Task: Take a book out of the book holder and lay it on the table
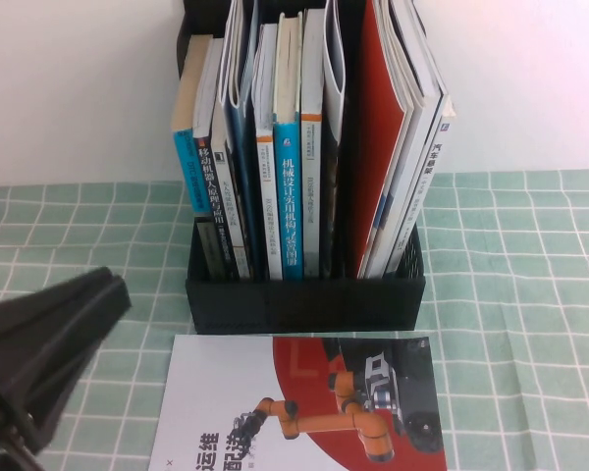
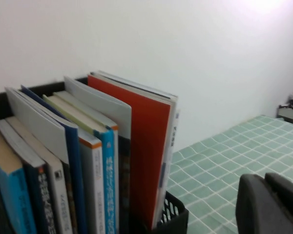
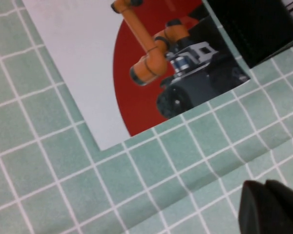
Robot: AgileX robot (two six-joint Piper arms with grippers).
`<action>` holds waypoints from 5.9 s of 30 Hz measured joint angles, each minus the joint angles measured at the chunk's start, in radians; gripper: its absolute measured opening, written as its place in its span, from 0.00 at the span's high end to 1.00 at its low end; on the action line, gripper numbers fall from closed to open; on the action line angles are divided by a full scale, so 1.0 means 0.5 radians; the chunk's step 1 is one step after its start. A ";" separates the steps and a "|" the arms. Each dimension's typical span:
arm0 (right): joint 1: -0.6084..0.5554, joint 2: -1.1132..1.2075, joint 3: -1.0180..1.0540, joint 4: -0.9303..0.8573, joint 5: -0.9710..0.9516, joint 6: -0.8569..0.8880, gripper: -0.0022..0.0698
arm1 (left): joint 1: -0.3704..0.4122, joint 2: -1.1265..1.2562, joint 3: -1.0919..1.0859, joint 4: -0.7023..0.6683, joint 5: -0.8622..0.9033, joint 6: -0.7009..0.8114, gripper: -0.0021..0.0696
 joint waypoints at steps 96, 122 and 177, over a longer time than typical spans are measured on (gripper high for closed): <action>-0.005 -1.264 0.970 -0.701 -1.273 0.121 0.97 | 2.883 -0.825 1.231 3.231 1.181 -3.435 0.97; -0.005 -1.261 0.970 -0.701 -1.253 0.121 0.97 | 2.986 -1.113 1.235 3.308 2.411 -3.508 0.97; -1.317 -1.644 1.468 -0.283 -0.900 0.832 0.97 | 2.986 -1.113 1.235 3.308 2.411 -3.510 0.97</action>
